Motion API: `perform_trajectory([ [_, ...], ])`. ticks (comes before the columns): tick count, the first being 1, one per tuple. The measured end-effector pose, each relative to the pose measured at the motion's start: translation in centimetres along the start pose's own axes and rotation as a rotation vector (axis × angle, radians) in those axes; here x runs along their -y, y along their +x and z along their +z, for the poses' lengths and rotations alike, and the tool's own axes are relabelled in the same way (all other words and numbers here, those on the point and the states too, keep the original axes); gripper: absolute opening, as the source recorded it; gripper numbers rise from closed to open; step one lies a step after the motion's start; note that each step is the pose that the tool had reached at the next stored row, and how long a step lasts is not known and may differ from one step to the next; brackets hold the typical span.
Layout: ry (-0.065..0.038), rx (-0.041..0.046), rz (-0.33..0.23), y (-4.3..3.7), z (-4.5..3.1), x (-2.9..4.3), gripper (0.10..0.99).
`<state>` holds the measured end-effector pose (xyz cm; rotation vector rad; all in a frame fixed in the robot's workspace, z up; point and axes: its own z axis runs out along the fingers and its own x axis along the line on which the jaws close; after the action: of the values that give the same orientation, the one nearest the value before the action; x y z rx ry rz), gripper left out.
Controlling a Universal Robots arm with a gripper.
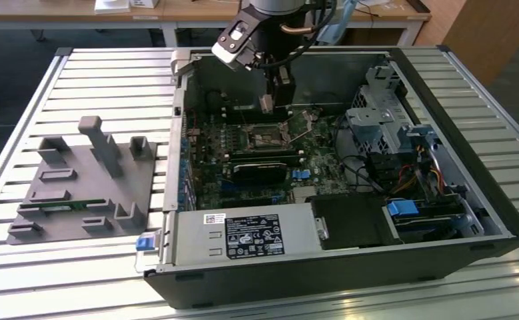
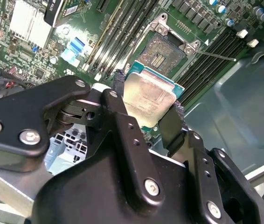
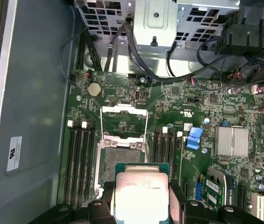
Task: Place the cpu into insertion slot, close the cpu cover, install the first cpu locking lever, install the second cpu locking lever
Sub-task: 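Place the cpu into insertion slot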
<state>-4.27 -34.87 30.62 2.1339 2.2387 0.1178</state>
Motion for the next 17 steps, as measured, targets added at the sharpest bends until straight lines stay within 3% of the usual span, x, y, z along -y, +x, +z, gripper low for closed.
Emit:
perform_trajectory([
  [7, -0.001, 0.0082, 0.093, 0.03, 0.49, 0.04, 0.541],
  [13, -0.002, 0.0203, 0.095, 0.02, 1.06, 0.09, 0.541],
  [17, -0.001, 0.0164, 0.049, 0.03, 1.64, 0.14, 0.541],
])
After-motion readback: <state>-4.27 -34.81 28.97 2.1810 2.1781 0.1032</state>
